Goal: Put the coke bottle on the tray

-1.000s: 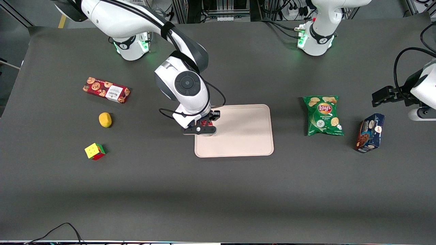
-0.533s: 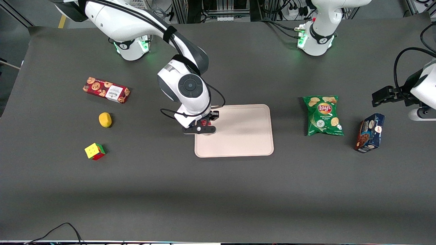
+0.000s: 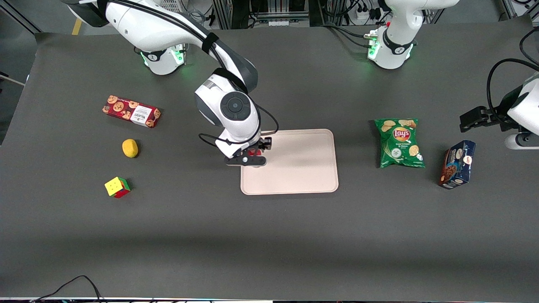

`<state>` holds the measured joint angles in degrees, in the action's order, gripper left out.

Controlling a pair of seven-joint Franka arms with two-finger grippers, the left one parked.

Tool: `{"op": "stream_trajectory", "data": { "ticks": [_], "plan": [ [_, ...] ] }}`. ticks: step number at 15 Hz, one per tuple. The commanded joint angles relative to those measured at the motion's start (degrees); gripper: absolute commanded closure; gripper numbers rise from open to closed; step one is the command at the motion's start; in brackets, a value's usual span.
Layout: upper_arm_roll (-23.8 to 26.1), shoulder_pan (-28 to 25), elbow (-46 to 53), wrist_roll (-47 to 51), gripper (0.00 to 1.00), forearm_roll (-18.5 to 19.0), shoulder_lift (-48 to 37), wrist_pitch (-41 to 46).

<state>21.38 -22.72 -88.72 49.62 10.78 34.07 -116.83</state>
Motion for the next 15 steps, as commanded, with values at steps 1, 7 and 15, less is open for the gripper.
{"op": "stream_trajectory", "data": {
  "ticks": [1, 7, 15],
  "plan": [
    [0.0, 0.0, 0.1, 2.2, 0.0, 1.3, -0.4, -0.4],
    [0.7, 5.2, -3.3, -2.1, 0.0, -0.1, -8.8, 1.3],
    [-1.2, 23.4, -13.8, -27.0, 0.0, -12.1, -32.5, 10.3]
  ]
}}
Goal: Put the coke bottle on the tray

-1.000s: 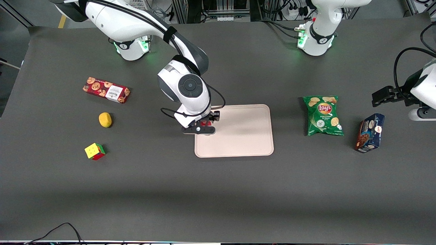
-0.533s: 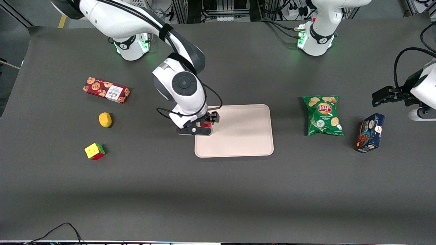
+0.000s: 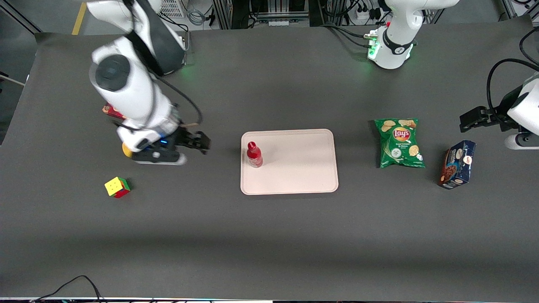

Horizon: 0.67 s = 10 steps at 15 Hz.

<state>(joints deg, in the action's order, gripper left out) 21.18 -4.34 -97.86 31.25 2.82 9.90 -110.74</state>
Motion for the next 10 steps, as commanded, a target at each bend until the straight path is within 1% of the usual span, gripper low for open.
{"op": "stream_trajectory", "data": {
  "ticks": [1, 2, 4, 5, 6, 8, 10],
  "plan": [
    [-1.7, 7.1, -4.8, -12.6, 0.0, -5.4, -10.3, 6.0],
    [-2.0, 8.9, -5.2, -16.4, 0.0, -6.0, -12.1, 7.4],
    [-2.2, 14.2, -7.6, -22.5, 0.0, -6.5, -15.2, 7.6],
    [-2.2, 16.2, -8.8, -25.4, 0.0, -7.6, -16.3, 7.6],
    [-2.8, 18.0, -9.6, -27.9, 0.0, -7.8, -17.1, 7.6],
    [-4.4, 19.5, -9.7, -30.8, 0.0, -7.8, -17.5, 9.4],
    [-5.6, 19.5, -8.8, -31.2, 0.0, -7.3, -17.5, 10.2]
  ]
}}
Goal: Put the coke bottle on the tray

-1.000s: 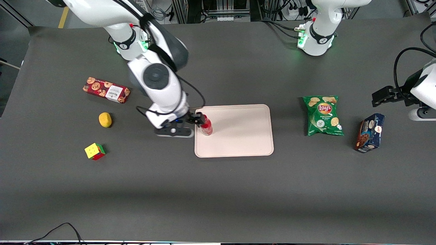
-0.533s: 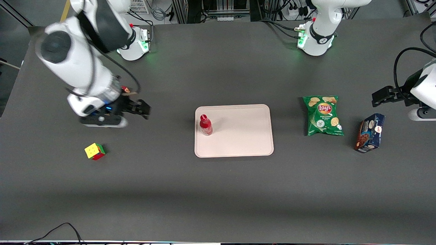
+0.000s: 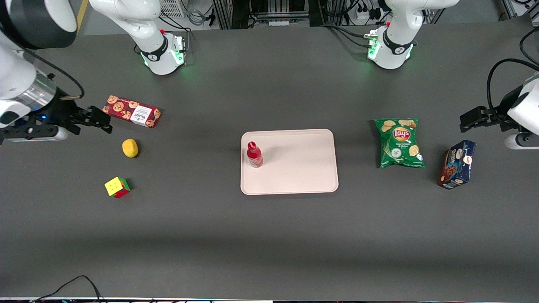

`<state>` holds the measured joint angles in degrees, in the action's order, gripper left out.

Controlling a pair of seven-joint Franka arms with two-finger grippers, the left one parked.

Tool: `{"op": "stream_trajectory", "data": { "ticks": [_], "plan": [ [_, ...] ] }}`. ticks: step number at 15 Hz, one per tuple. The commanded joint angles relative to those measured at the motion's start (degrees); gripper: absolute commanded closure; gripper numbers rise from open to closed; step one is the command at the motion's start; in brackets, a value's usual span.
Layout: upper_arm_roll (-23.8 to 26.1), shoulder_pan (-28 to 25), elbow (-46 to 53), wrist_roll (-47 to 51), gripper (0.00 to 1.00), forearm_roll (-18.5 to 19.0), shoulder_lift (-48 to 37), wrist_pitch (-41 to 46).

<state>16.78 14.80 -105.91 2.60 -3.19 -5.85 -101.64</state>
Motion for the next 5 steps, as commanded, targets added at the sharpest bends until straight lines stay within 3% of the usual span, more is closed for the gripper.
{"op": "stream_trajectory", "data": {
  "ticks": [1, 5],
  "plan": [
    [-1.2, 0.3, 0.0, -2.3, 0.0, -1.2, -1.5, 1.1],
    [-1.2, 0.3, 1.5, -3.0, 0.0, 0.4, -1.0, 2.0]
  ]
}}
